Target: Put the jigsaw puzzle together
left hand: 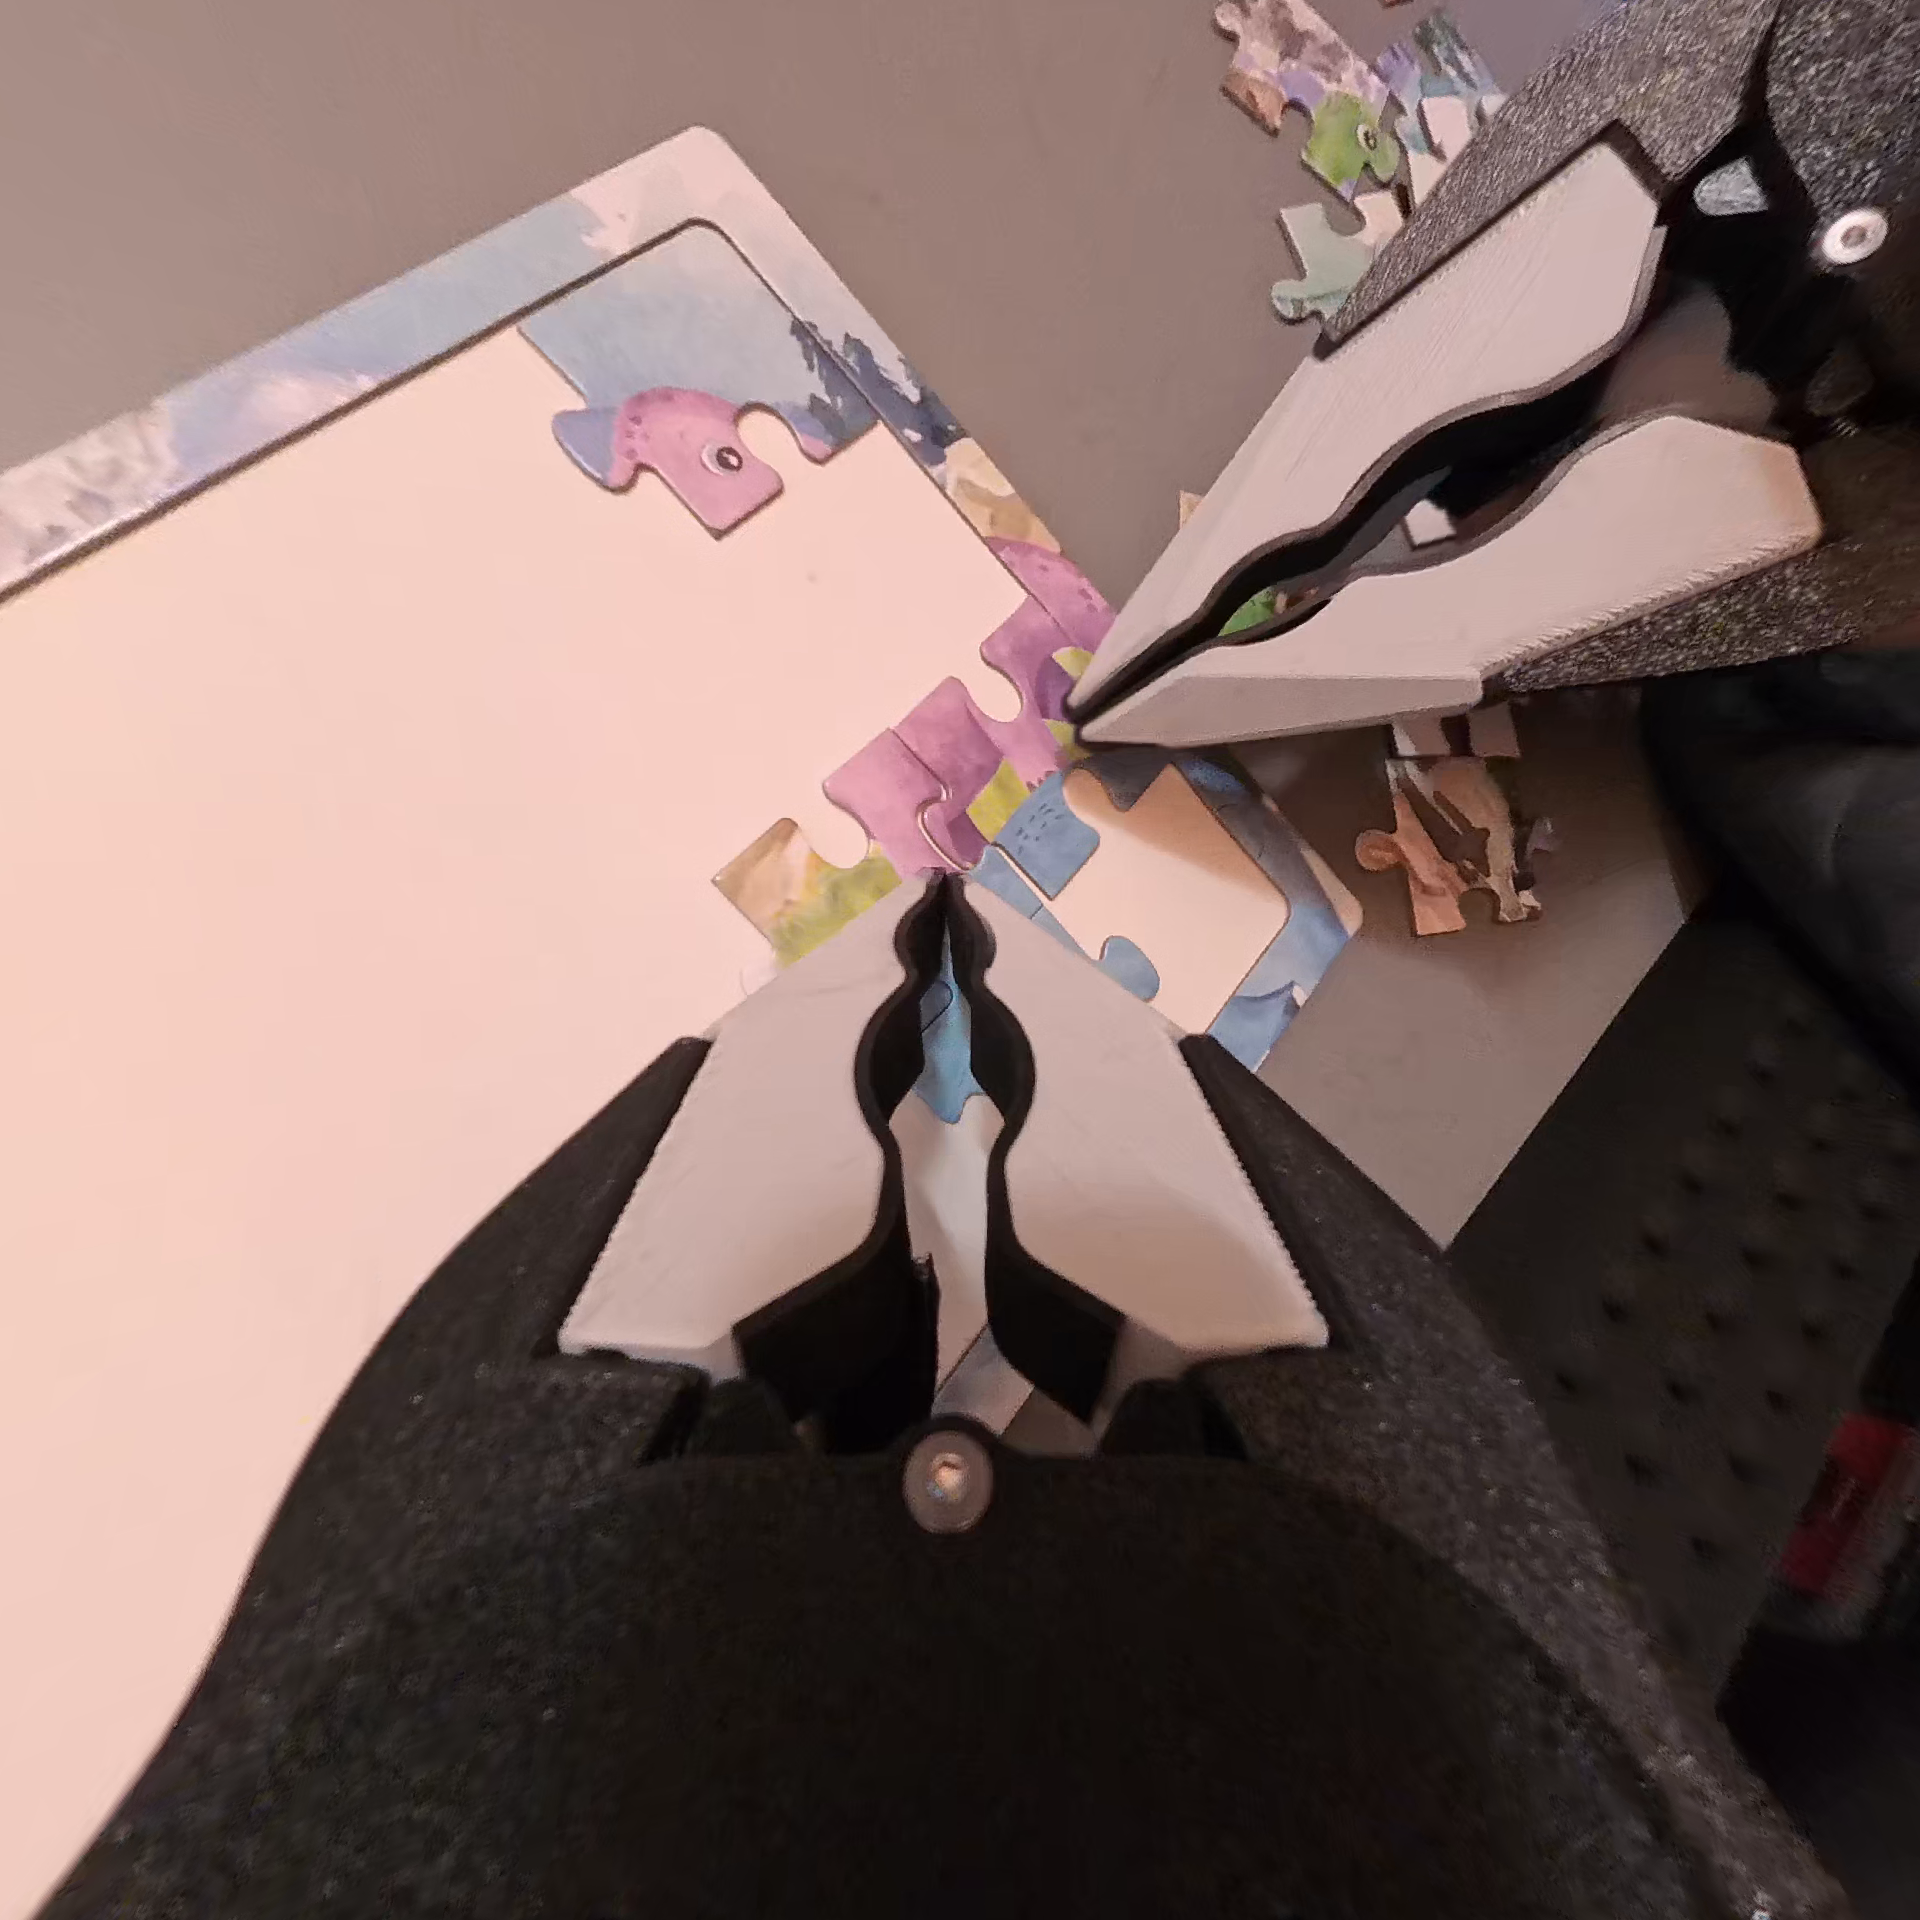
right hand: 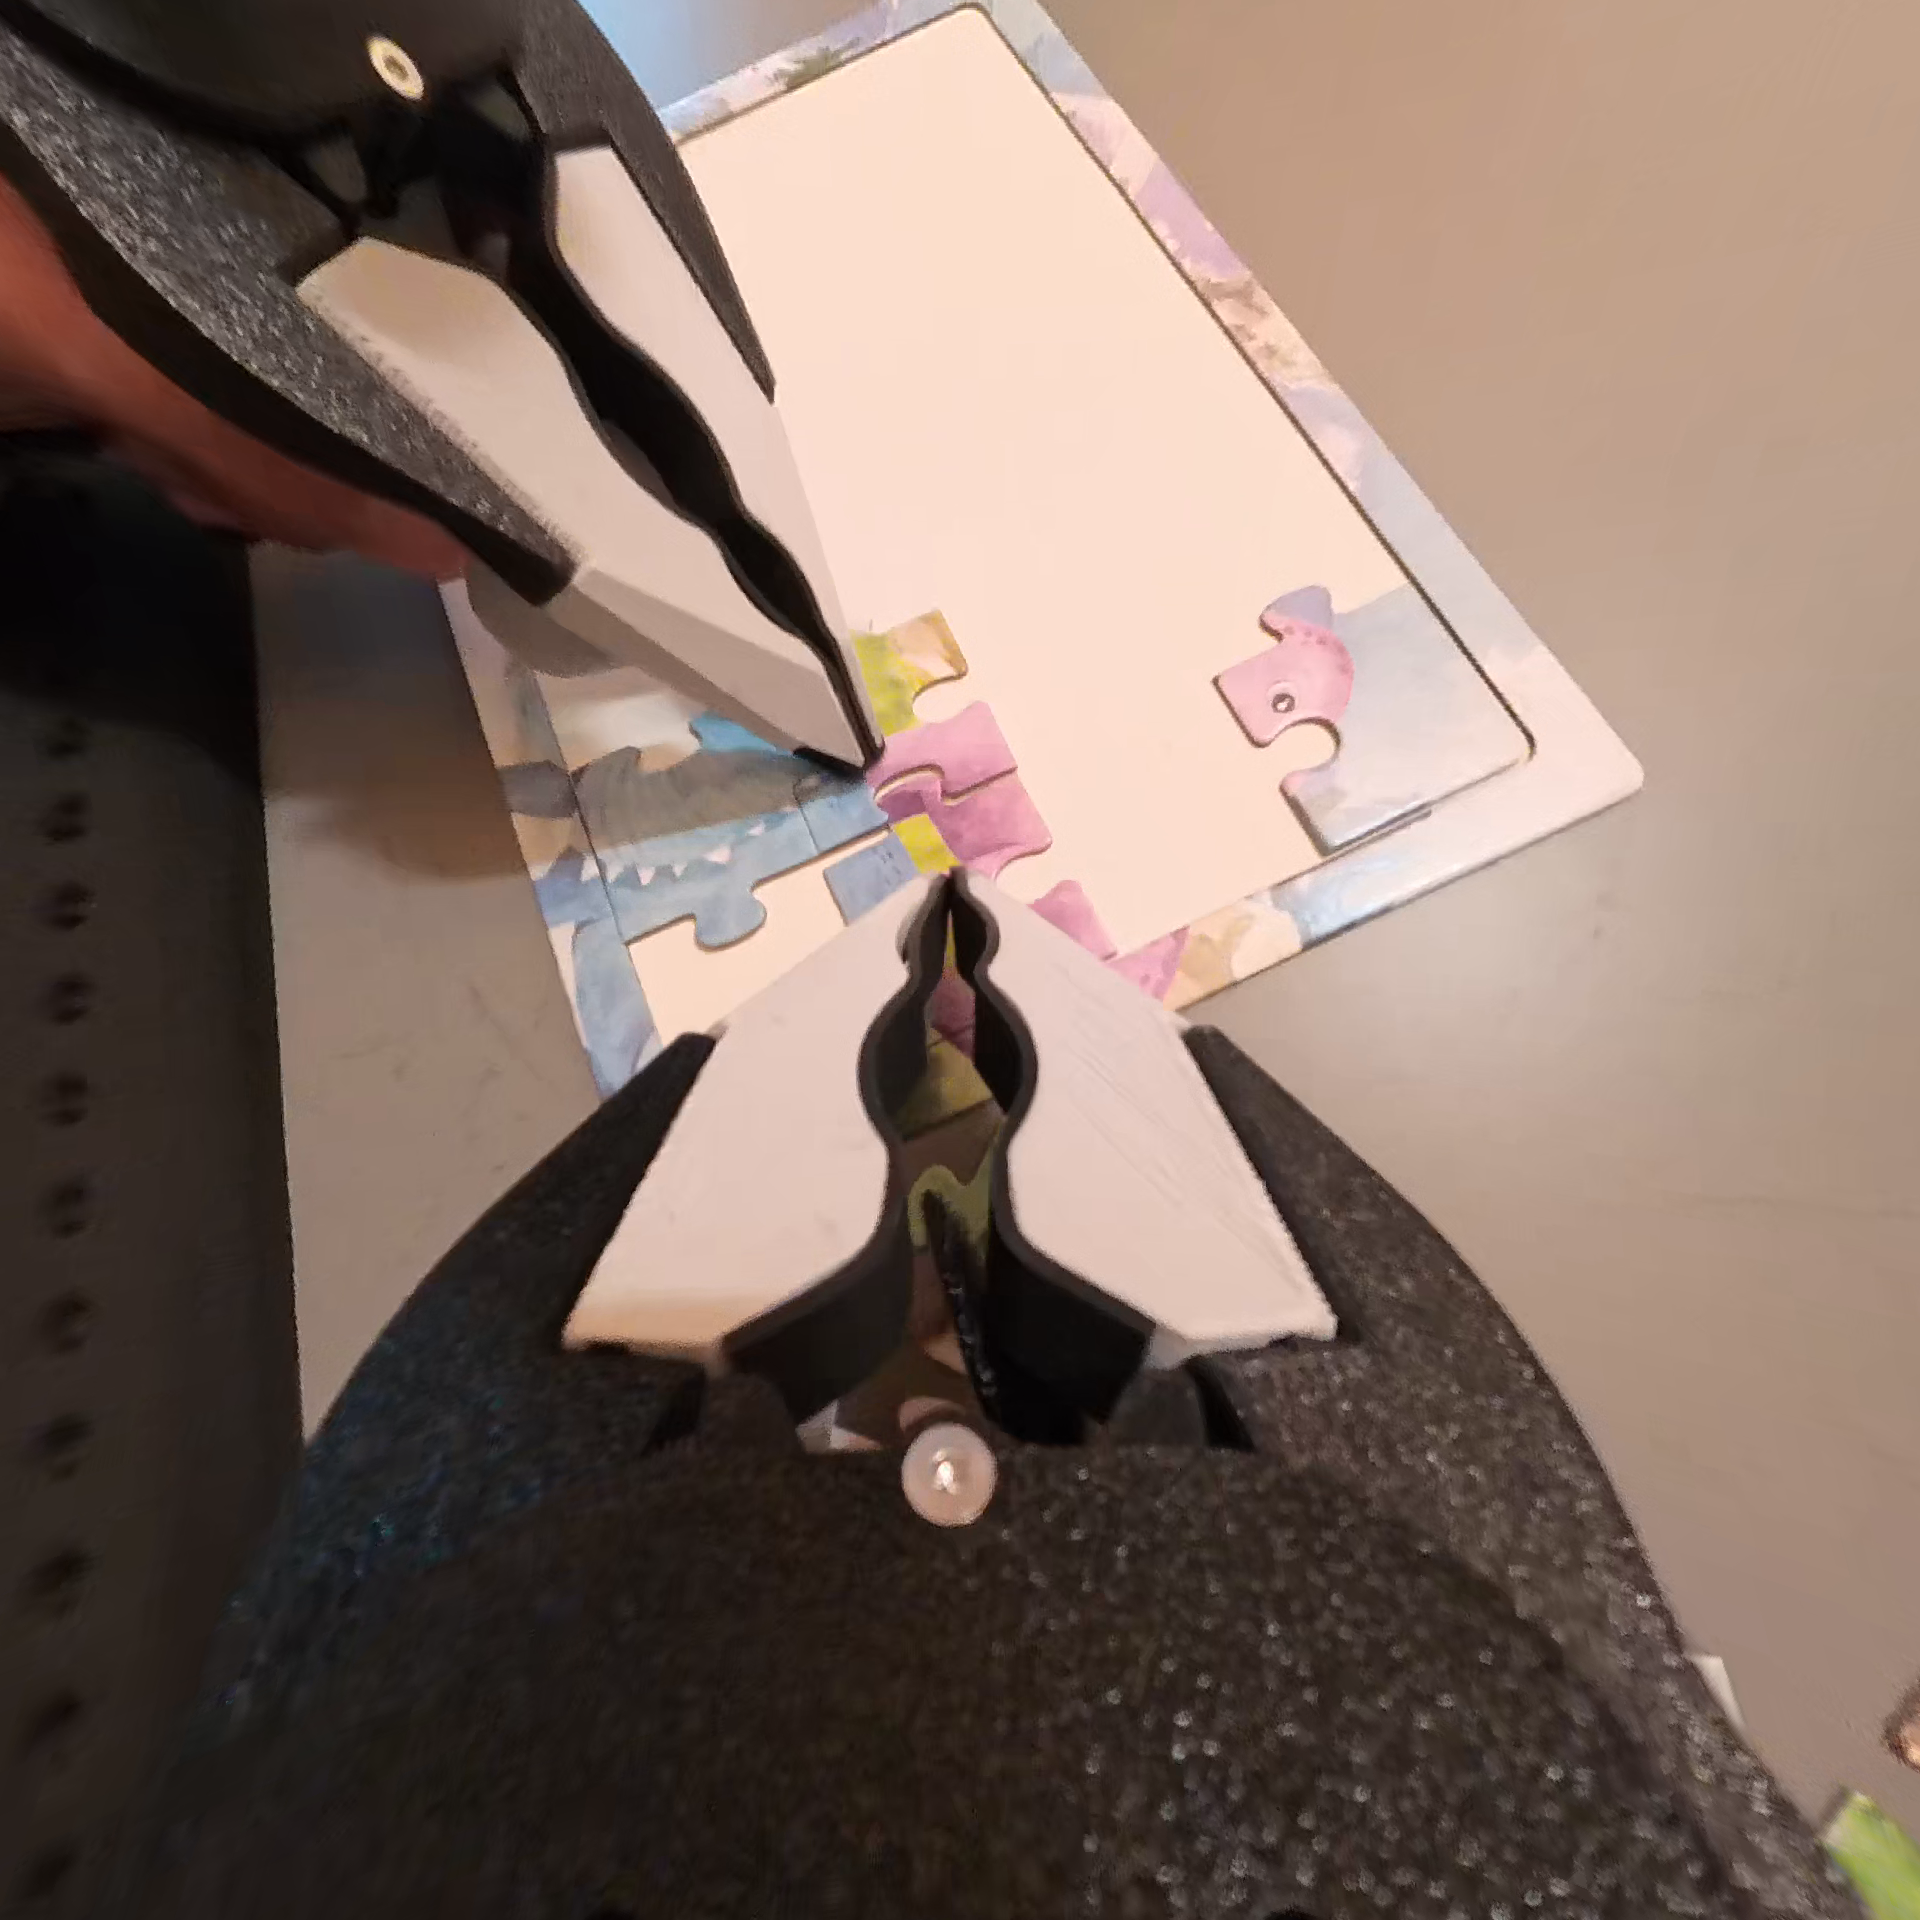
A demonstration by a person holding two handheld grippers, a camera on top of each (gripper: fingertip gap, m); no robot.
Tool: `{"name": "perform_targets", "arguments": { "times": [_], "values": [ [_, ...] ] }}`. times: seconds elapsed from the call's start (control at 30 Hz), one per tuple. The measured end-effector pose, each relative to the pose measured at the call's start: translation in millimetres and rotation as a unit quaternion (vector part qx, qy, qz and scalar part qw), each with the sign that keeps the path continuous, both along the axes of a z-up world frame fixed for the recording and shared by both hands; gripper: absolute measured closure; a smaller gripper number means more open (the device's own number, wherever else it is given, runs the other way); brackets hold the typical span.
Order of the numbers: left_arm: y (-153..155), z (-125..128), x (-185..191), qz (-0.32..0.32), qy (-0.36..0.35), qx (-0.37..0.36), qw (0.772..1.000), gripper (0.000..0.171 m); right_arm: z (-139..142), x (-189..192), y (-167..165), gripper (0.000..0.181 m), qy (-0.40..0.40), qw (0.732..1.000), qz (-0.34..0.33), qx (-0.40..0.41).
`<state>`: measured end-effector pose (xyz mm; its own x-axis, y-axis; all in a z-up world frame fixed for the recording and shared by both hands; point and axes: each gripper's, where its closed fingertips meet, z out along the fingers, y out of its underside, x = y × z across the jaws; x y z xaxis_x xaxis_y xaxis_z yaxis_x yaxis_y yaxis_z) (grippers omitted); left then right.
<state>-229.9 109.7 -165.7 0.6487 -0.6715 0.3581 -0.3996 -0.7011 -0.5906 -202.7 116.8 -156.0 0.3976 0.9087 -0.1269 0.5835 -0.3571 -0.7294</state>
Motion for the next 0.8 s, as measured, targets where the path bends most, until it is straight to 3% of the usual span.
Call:
{"name": "perform_targets", "arguments": {
  "times": [0.23, 0.3, 0.4, 0.63, 0.8],
  "values": [
    [-1, -1, 1, 0.001, 0.003, 0.002, 1.000, 0.171, -9, -4, 3, 0.179, -0.027, 0.999, 0.009, 0.037],
    [-1, -1, 1, 0.001, 0.003, 0.004, 1.000, 0.171, -6, -4, -4, 0.149, -0.020, 0.998, 0.036, 0.051],
    [-1, 0, 0, 0.004, 0.001, -0.001, 1.000, 0.171, -12, 2, -2, 0.120, -0.041, 0.995, 0.046, 0.075],
    [-3, 15, -11, 0.002, -0.011, 0.015, 1.000, 0.171, -5, -8, 0, 0.131, 0.007, 0.996, 0.081, 0.031],
    [-9, 4, -29, 0.004, -0.002, -0.011, 1.000, 0.171, -12, -10, 4, 0.138, -0.010, 0.996, 0.078, 0.031]
  ]
}}
